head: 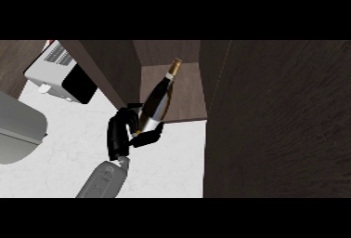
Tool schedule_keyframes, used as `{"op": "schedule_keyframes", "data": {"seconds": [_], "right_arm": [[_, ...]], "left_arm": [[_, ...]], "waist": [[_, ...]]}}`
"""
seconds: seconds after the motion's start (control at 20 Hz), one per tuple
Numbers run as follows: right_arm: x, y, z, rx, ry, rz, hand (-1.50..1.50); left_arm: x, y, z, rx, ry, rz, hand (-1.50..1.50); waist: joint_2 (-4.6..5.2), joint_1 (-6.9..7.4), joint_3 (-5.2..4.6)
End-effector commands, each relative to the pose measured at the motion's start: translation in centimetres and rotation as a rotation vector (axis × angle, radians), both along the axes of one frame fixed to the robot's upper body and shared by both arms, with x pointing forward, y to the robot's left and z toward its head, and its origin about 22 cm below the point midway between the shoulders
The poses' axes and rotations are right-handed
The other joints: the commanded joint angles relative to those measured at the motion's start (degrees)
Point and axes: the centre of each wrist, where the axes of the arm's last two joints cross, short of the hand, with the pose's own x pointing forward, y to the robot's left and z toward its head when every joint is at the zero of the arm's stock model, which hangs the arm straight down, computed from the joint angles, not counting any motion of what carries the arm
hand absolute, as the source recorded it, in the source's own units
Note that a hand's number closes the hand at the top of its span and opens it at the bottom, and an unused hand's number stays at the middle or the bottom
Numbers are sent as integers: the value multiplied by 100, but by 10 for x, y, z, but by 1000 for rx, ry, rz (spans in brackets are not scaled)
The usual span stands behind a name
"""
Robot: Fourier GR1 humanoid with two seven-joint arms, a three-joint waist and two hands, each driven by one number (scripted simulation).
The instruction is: Pick up the wine, place it into the cabinet and close the cabinet
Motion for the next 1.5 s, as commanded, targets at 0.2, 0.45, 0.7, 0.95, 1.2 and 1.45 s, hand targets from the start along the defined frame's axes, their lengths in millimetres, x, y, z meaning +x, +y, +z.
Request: {"op": "schedule_keyframes", "data": {"seconds": [0.2,0.45,0.7,0.95,1.2,1.45], "right_arm": [[-5,-1,9,35,-17,30,-150],[-10,-4,11,36,-17,28,-150],[-10,-3,9,32,-10,50,-150],[-8,-6,5,27,-9,46,-150],[-2,-3,1,66,-30,59,-150],[-13,-11,11,45,-30,54,-150]], "left_arm": [[61,-33,40,-75,54,-98,150],[80,-36,41,-63,19,-43,150],[87,-48,51,131,-27,-90,150],[98,-50,54,256,-43,-123,150],[119,-79,81,253,-34,-142,150],[127,-78,86,230,-3,-109,150]], "waist": [[209,-214,-103],[211,-166,-109],[185,-248,-88],[212,-267,-89],[237,-245,-97],[229,-294,-100]]}}
